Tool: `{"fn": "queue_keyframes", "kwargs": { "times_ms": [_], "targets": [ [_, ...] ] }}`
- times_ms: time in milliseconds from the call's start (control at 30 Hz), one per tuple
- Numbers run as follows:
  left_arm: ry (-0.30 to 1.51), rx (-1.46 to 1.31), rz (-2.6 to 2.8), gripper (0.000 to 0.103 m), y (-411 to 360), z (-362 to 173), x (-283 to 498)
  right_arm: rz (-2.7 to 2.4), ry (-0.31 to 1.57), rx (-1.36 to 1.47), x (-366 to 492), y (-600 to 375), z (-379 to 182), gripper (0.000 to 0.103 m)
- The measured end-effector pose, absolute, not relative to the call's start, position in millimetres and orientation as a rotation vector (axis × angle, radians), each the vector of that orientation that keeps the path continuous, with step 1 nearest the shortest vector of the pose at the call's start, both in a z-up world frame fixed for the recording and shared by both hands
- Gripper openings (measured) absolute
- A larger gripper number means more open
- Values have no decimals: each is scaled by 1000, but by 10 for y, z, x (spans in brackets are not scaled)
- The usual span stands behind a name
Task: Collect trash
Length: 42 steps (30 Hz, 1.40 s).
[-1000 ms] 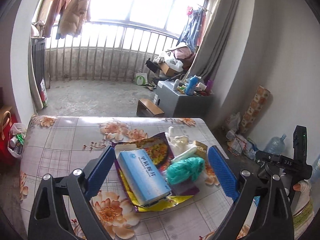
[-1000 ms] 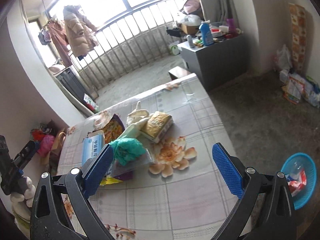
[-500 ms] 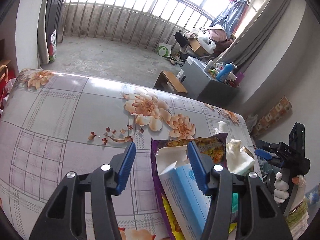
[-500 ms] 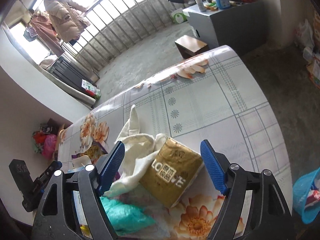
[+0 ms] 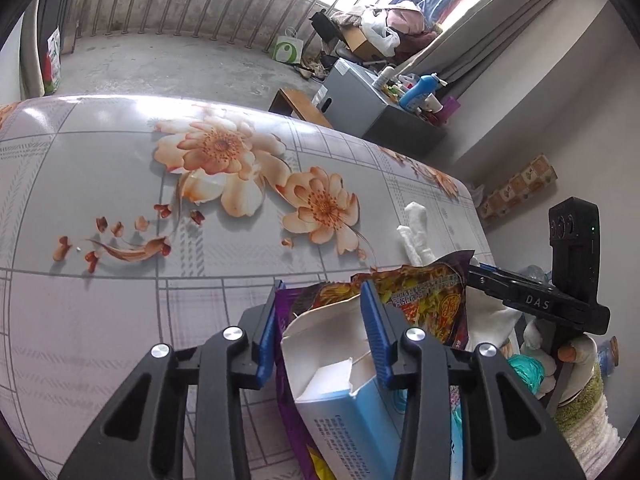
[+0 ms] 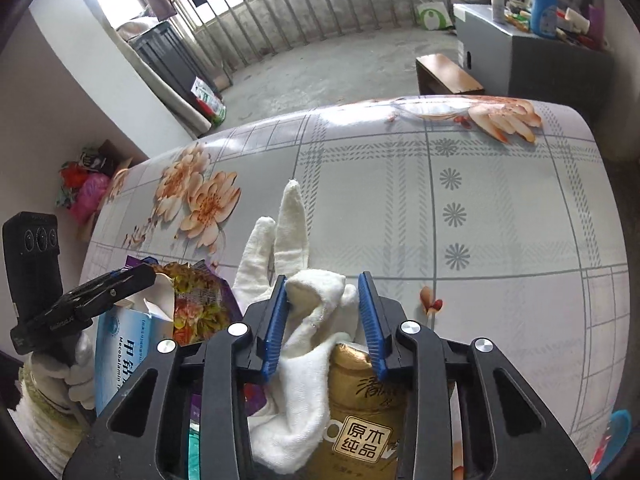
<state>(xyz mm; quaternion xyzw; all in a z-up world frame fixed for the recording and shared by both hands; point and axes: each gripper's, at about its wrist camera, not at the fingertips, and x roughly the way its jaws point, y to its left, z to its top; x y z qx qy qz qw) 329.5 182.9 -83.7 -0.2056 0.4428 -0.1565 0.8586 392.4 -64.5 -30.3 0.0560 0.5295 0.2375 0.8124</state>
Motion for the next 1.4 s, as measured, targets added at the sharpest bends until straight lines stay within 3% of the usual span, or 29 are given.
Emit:
{"fn": "queue_keyframes", "kwargs": {
  "times_ms": [633, 700, 767, 900, 1400],
  "targets": [
    [966, -376, -429, 36, 1365, -713, 2097, 394, 1115, 286, 2369, -1215, -187, 25],
    [951, -336, -405, 38, 1339, -635, 2063, 379, 1102, 300, 2330, -1292, -151, 40],
    [918, -300, -378, 48, 1337, -517, 2002, 350, 1072, 323, 2272, -1387, -62, 52],
    [815, -248, -344, 60, 1344, -220, 1888, 325, 976, 372, 2080, -1631, 191, 67],
    [711, -160, -490, 68, 849, 298, 1290, 229, 916, 491, 1441, -2217, 222, 69]
  ]
}}
